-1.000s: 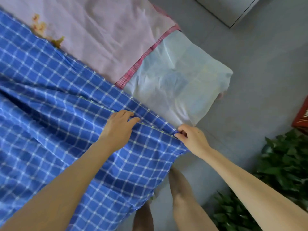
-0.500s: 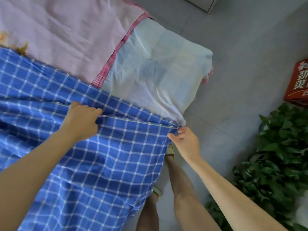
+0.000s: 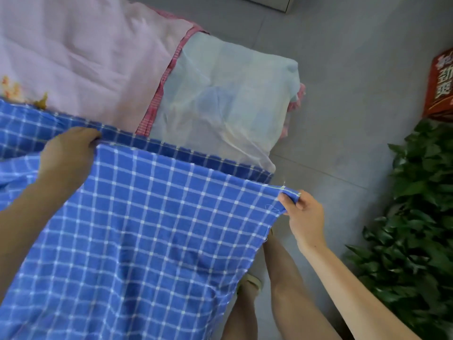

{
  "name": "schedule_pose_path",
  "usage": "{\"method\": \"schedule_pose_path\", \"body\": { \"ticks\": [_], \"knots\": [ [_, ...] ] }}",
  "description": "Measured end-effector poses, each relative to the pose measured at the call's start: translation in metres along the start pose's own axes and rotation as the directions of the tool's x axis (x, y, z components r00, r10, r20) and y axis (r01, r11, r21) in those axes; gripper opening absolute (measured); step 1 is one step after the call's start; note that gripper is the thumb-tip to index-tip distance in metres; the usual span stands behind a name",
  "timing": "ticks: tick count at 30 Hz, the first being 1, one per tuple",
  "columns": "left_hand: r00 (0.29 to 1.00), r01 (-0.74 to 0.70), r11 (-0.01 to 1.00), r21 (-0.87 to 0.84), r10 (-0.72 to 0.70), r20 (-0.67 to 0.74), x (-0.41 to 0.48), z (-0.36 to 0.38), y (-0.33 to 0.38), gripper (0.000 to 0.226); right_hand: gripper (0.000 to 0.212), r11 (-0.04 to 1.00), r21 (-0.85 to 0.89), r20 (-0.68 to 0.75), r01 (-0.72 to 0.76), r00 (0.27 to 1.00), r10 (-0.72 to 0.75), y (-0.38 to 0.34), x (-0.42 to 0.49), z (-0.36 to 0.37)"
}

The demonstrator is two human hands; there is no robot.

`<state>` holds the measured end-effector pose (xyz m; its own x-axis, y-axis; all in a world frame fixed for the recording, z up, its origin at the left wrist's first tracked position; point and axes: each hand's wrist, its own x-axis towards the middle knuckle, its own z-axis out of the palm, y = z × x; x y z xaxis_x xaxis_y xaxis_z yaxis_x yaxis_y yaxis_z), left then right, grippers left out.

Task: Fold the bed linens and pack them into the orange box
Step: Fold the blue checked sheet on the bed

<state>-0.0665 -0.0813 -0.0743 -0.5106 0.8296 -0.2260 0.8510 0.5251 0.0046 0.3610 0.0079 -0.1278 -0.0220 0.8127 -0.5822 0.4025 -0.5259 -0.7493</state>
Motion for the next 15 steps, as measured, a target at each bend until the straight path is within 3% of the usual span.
{"method": "schedule_pose_path", "body": {
  "ticks": [2, 4, 7, 10, 12, 13, 15],
  "knots": [
    [0.988, -0.152, 0.988, -0.01, 0.152, -0.025, 0.014, -0.008, 0.022, 0.01, 0.022, 0.998, 0.028, -0.079, -0.051, 0.995, 0.053, 0.004, 0.007, -0.008],
    [0.978, -0.208, 0.978, -0.02, 0.208, -0.001, 0.022, -0.007, 0.035, 0.008, 0.023, 0.995, 0.031, -0.124, -0.096, 0.987, 0.099, 0.007, 0.019, -0.008],
    [0.983, -0.177, 0.983, -0.053, 0.179, 0.033, 0.029, 0.005, 0.043, 0.012, 0.034, 0.989, 0.005, -0.173, -0.145, 0.974, 0.144, 0.021, 0.049, 0.006],
    [0.989, -0.121, 0.991, -0.061, 0.125, 0.076, 0.03, 0.016, 0.044, 0.012, 0.031, 0.972, -0.067, -0.12, -0.225, 0.969, 0.215, 0.032, 0.071, 0.023],
    [0.989, -0.096, 0.993, -0.076, 0.104, 0.11, 0.034, 0.022, 0.036, 0.013, 0.018, 0.929, -0.301, -0.079, -0.216, 0.976, 0.201, 0.026, 0.075, 0.03],
    [0.987, -0.085, 0.993, -0.078, 0.094, 0.131, 0.035, 0.023, 0.03, 0.015, 0.012, 0.86, -0.484, -0.093, -0.165, 0.986, 0.137, 0.017, 0.073, 0.031],
    [0.981, -0.097, 0.995, -0.032, 0.101, 0.163, 0.036, 0.022, 0.02, 0.023, 0.027, 0.628, -0.778, -0.136, 0.015, 0.972, -0.193, -0.005, 0.066, 0.034]
  ]
}}
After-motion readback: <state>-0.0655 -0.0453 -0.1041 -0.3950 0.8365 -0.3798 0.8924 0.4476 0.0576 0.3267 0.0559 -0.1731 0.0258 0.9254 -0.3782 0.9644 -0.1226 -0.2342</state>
